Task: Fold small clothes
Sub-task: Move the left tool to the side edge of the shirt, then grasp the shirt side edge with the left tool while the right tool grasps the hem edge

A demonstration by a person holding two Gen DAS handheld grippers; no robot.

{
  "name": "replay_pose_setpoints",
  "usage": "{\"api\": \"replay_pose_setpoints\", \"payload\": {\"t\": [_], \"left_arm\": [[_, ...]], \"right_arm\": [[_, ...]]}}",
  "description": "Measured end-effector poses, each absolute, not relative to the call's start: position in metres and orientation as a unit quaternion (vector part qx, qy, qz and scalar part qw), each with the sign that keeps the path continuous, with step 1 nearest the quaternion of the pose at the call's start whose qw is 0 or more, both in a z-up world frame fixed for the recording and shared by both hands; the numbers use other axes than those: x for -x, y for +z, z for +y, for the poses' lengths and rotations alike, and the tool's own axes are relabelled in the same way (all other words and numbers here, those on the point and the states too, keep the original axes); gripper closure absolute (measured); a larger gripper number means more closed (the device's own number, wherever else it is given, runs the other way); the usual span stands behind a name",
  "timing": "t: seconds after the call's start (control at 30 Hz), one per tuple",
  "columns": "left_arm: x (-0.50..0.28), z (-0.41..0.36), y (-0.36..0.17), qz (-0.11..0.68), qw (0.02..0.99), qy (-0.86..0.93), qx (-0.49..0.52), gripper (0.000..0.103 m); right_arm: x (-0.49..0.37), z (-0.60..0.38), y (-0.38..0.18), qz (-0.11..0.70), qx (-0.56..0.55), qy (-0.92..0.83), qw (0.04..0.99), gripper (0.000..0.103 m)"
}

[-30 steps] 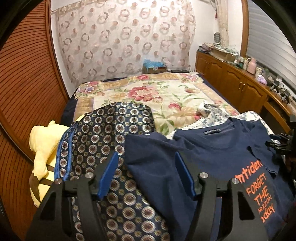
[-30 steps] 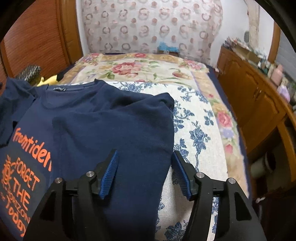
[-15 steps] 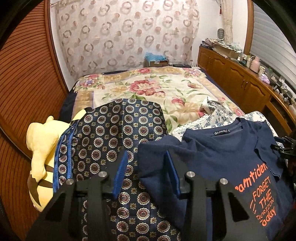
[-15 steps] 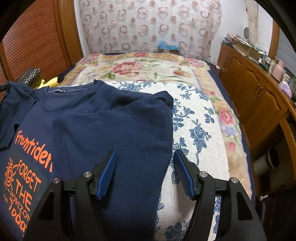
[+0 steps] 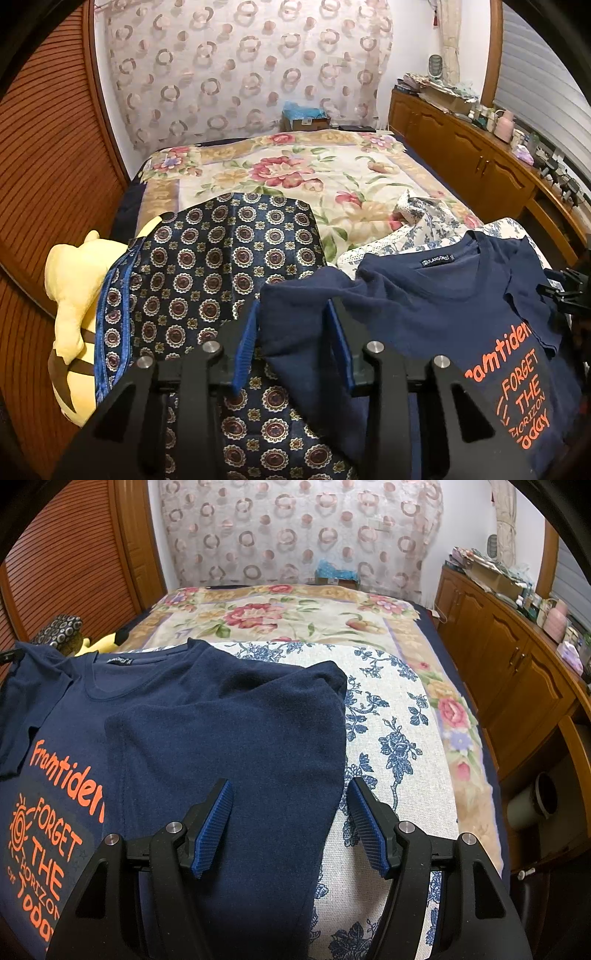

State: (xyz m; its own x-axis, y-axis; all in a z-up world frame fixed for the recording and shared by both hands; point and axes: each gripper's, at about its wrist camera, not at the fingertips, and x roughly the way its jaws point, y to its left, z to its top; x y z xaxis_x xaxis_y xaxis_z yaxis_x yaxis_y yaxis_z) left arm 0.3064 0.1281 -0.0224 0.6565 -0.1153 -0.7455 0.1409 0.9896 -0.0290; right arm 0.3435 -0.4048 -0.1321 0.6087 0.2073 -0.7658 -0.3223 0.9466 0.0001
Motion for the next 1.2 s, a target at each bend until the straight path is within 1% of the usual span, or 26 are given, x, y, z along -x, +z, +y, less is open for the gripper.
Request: {"api": "replay_pose_setpoints", "payload": {"t": [0.03, 0.07, 0.13, 0.17, 0.2, 0.27, 0.53, 0.73, 0.8, 1.13, 1.17, 1.2], "left_arm": [[-0.306, 0.127, -0.022, 0.407, 0.91, -0.074, -0.016, 0.073], [-0.305, 0.126, -0.021, 0.403, 0.911, -0.08, -0.017, 0.085], [-0.301, 0.121, -0.017, 0.39, 0.917, -0.083, -0.022, 0.088], [-0.299, 0.118, -0.014, 0.385, 0.918, -0.091, -0.021, 0.093], [-0.298, 0.117, -0.012, 0.384, 0.918, -0.097, -0.017, 0.095], [-0.295, 0.113, -0.008, 0.377, 0.921, -0.098, -0.018, 0.097], [-0.288, 0.108, 0.002, 0.359, 0.927, -0.107, -0.016, 0.098], [-0.284, 0.106, 0.001, 0.358, 0.927, -0.111, -0.017, 0.098], [-0.284, 0.106, 0.0, 0.358, 0.927, -0.109, -0.017, 0.098], [-0.285, 0.111, -0.008, 0.367, 0.925, -0.099, -0.012, 0.098], [-0.285, 0.111, -0.009, 0.368, 0.924, -0.1, -0.012, 0.098], [-0.285, 0.11, -0.009, 0.368, 0.924, -0.1, -0.012, 0.098]], "right_arm": [[-0.344, -0.405, -0.132, 0.417, 0.069, 0.148, 0.894, 0.037], [-0.344, -0.405, -0.132, 0.417, 0.069, 0.148, 0.894, 0.037], [-0.344, -0.405, -0.132, 0.417, 0.069, 0.148, 0.894, 0.037], [-0.344, -0.405, -0.132, 0.417, 0.068, 0.148, 0.894, 0.037], [-0.344, -0.405, -0.132, 0.417, 0.068, 0.149, 0.894, 0.036], [-0.343, -0.406, -0.132, 0.417, 0.062, 0.152, 0.894, 0.036], [-0.362, -0.41, -0.127, 0.425, 0.06, 0.148, 0.891, 0.036], [-0.397, -0.421, -0.124, 0.439, 0.032, 0.156, 0.884, 0.037], [-0.404, -0.423, -0.123, 0.441, 0.019, 0.16, 0.883, 0.039], [-0.419, -0.405, -0.124, 0.444, 0.052, 0.165, 0.879, 0.043], [-0.419, -0.403, -0.124, 0.443, 0.056, 0.166, 0.879, 0.045], [-0.418, -0.401, -0.124, 0.443, 0.062, 0.167, 0.879, 0.055]]}}
